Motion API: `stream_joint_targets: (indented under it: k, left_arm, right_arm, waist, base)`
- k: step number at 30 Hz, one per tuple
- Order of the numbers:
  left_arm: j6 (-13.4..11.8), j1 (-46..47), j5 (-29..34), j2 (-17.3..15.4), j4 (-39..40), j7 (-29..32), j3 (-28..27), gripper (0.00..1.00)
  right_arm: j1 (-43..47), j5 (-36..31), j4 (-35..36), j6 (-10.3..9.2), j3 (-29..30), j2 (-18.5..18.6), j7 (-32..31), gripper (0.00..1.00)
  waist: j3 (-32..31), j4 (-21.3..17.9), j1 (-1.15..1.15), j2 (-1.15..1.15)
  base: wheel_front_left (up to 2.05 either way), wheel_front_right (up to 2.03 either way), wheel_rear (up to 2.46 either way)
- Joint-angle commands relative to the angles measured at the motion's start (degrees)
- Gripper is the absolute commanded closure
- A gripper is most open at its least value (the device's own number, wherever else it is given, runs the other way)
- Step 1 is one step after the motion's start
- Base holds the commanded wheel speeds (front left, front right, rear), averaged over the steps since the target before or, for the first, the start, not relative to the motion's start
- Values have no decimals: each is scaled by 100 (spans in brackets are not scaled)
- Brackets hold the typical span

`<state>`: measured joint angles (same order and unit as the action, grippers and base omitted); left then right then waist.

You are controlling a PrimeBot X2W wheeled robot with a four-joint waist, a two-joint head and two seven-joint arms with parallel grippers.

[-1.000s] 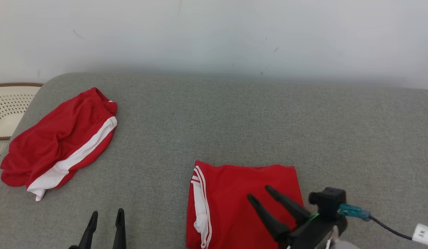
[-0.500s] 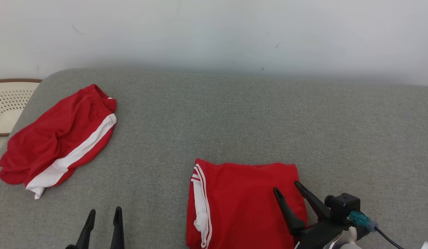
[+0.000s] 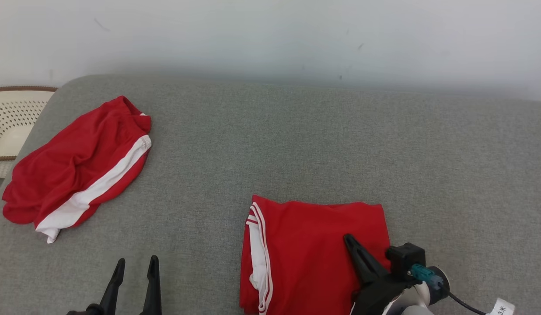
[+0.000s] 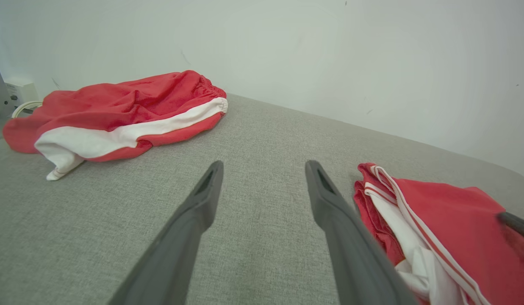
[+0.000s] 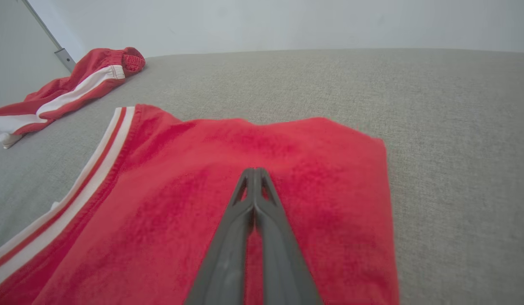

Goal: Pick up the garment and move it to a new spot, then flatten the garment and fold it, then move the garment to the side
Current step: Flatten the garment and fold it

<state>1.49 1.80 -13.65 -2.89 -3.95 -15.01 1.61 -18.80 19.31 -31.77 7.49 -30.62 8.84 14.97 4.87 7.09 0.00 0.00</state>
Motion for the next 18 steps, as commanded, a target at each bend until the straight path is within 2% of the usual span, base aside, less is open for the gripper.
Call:
stream_joint_targets:
  k: [1,6,18]
  left_arm:
    - [40,44,18,-4,-5,-24,-13,0]
    - [27,48,30,-4,-40,-24,-2,0]
    - [85,115,-3,-3,-143,-24,-16,0]
  right_arm:
    - [-2,-64,-52,0,-13,-53,25,100]
    - [30,-157,-367,0,-217,-269,25,100]
    - [1,228,-282,0,-1550,-488,25,100]
  waist:
    - [18,54,0,0]
    - [27,172,0,0]
    - [26,355,0,0]
  base:
    - [0,0,0]
    - [0,0,0]
    - [0,0,0]
